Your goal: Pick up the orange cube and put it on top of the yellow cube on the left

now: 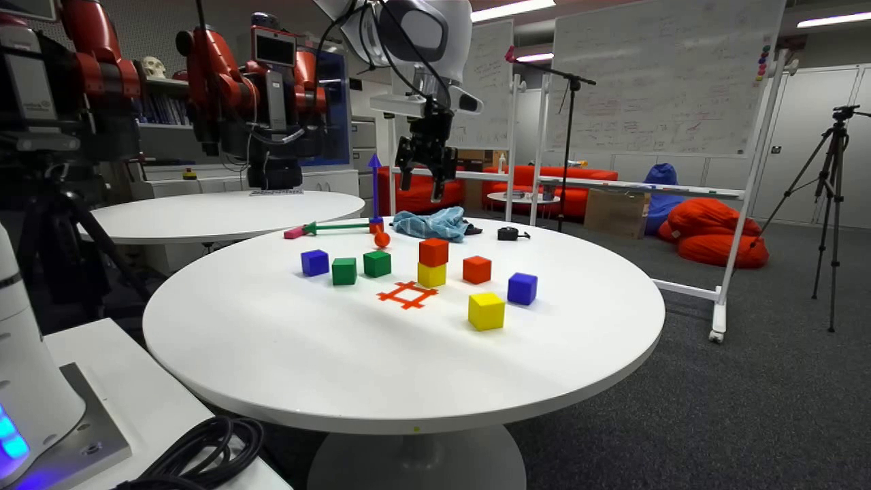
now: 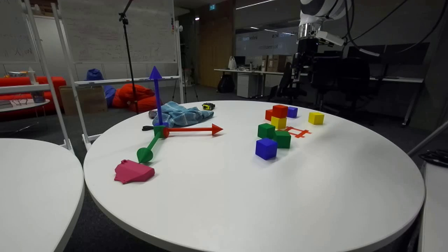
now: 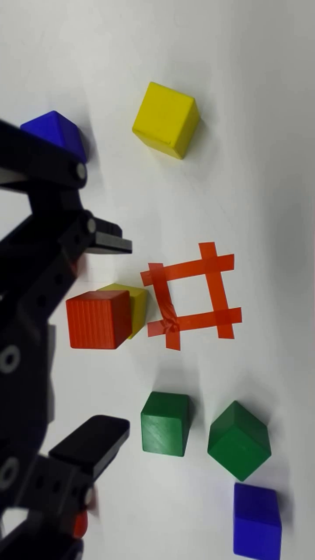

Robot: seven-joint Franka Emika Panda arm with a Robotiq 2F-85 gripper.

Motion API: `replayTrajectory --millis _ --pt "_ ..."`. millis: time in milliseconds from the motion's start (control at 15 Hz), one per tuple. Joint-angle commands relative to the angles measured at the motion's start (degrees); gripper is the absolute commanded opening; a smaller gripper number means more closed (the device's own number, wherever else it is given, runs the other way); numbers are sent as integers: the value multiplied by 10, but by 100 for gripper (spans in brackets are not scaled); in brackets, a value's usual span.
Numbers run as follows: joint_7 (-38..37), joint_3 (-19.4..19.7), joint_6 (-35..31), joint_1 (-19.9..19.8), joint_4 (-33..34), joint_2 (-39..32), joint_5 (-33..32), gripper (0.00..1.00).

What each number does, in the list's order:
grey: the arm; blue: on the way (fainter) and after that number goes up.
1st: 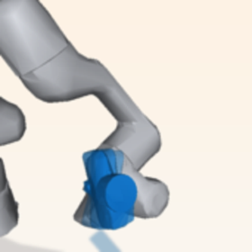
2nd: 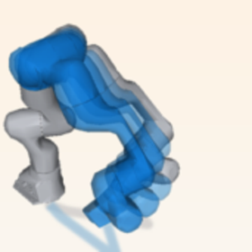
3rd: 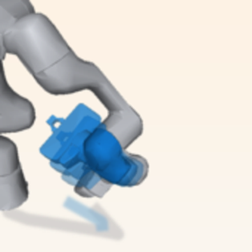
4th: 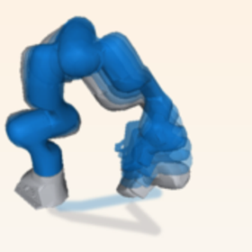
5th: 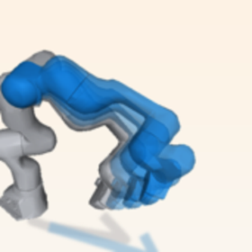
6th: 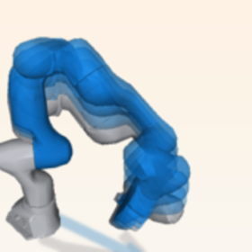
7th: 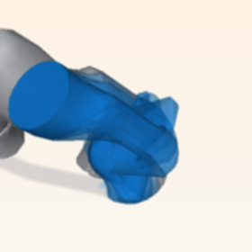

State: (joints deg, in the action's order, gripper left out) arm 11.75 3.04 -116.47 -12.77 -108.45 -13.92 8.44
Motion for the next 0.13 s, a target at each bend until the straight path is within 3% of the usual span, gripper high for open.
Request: replayTrajectory --millis 0,67 --pt "2 11 2 10 1 0 3 100" --pt "2 11 2 10 1 0 3 100"
